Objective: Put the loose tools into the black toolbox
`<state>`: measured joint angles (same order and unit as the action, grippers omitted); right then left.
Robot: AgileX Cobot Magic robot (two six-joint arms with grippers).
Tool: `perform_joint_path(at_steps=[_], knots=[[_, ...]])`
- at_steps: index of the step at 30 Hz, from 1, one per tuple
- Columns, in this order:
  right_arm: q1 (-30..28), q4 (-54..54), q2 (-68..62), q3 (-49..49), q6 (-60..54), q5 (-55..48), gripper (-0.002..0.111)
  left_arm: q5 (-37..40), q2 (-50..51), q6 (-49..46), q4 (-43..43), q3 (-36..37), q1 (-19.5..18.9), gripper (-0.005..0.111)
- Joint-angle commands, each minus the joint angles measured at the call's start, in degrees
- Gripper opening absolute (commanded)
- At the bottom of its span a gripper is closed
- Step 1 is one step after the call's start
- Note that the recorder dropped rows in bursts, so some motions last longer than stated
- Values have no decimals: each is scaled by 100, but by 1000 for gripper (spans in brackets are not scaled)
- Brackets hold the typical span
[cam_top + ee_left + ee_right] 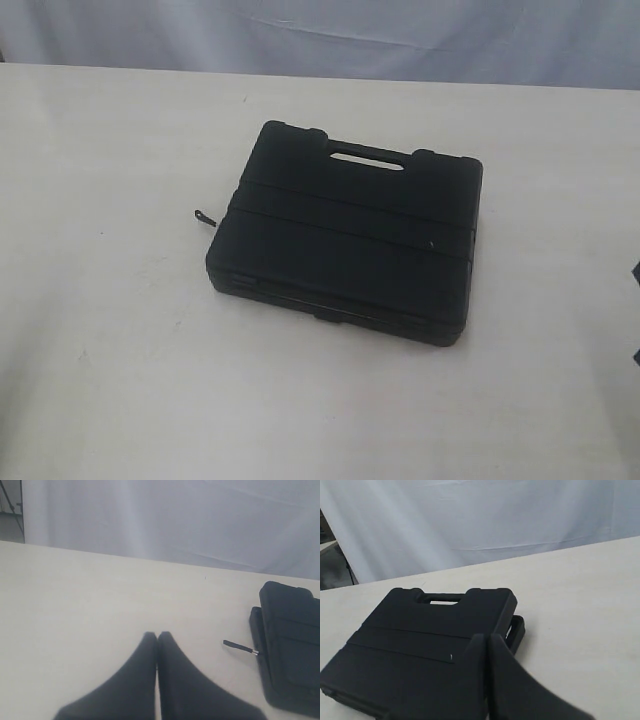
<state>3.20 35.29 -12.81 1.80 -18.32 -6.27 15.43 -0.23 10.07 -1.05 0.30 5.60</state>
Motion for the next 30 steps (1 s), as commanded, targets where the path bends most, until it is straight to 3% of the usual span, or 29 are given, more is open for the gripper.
perform_joint_path(at_steps=[1, 30], knots=[[-28, 15, 189, -180, -144, 110, -1, -1, 23, 7, -28, -30, 33, 0], [-28, -180, 189, -180, -294, -137, -1, 7, 23, 7, -28, -30, 33, 0]])
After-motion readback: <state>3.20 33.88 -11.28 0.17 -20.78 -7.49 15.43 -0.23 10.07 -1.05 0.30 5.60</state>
